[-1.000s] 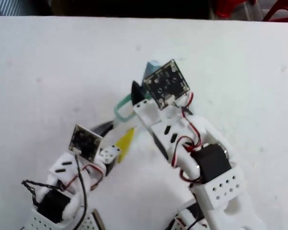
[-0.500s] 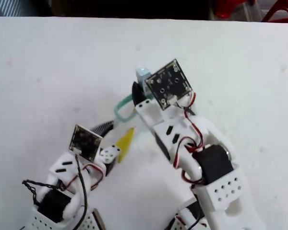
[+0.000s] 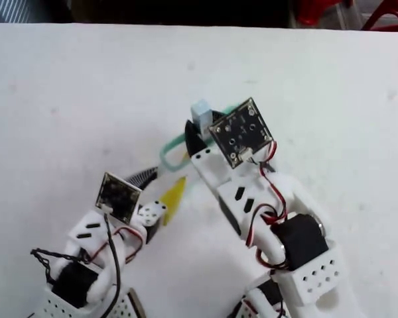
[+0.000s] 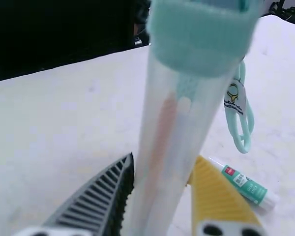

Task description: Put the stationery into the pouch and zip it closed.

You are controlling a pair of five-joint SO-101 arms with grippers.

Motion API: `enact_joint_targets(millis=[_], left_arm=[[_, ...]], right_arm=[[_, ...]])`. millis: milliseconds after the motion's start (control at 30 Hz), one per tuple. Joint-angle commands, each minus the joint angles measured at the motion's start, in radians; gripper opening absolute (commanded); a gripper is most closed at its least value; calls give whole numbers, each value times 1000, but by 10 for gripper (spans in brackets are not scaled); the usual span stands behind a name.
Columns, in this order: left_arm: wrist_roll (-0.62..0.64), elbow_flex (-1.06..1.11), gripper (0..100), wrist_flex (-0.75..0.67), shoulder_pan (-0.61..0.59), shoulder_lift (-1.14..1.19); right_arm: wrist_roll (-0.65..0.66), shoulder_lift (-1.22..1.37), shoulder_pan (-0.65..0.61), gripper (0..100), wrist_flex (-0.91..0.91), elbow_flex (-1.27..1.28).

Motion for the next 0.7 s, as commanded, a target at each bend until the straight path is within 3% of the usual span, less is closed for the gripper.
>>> enact_joint_targets(millis=[0, 133, 300, 533, 667], left_arm=[[6, 0, 192, -21, -1, 1], [-31, -5, 225, 8, 44, 1], [-41, -5, 222, 5, 53, 1], [-40, -2, 221, 0, 50, 1], [-35, -2, 221, 0, 50, 1]], right_arm=[[11, 5, -35, 18, -74, 38], [11, 12, -35, 17, -177, 83], [11, 96, -35, 22, -173, 83], [3, 113, -36, 167, -21, -38], [2, 113, -38, 165, 76, -152]])
